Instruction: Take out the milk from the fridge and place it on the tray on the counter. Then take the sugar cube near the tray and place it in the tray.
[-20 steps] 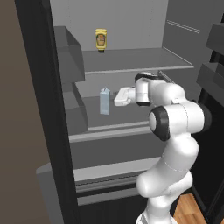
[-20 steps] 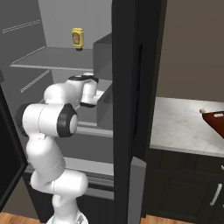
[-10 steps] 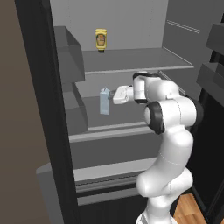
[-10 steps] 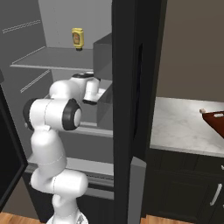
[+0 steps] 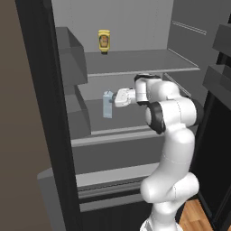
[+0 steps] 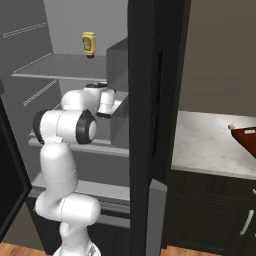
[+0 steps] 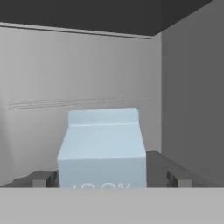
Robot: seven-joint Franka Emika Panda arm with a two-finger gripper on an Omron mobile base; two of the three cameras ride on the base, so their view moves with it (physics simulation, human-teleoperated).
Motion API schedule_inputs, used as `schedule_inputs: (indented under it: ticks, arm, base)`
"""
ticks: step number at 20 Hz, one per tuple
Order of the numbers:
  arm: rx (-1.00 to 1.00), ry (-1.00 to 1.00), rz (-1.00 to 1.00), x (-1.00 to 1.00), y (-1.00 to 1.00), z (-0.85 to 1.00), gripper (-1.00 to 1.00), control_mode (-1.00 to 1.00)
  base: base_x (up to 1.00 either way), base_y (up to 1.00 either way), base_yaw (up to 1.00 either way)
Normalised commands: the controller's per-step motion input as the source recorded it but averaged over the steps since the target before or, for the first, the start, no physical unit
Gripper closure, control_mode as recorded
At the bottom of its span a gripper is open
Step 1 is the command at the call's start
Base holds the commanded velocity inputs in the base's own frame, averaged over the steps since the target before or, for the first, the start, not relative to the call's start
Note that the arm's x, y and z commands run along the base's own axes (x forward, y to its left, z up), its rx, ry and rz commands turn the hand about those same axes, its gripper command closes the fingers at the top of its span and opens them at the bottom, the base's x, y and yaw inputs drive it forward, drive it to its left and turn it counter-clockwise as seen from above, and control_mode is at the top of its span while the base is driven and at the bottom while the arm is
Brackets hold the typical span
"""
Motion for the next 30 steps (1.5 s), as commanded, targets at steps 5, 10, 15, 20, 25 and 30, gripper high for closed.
schedule_inputs:
  ticks: [5,10,15,20,25,30]
  arm:
    - [0.00,0.00,0.05,0.17,0.18,-0.01,-1.00,-1.00]
    - [0.00,0.00,0.04,0.22,0.10,-0.01,1.00,-1.00]
    - [0.03,0.00,0.02,0.16,0.00,0.00,1.00,-1.00]
    - [0.05,0.00,0.00,-0.06,0.00,-0.10,1.00,-1.00]
    - [0.01,0.00,0.00,-0.29,-0.01,-0.12,1.00,-1.00]
    - [0.01,-0.01,0.00,-0.62,-0.07,0.11,1.00,-1.00]
  base:
    - [0.00,0.00,0.00]
    - [0.00,0.00,0.00]
    - [0.00,0.00,0.00]
    - [0.00,0.00,0.00]
    - [0.00,0.00,0.00]
    - [0.00,0.00,0.00]
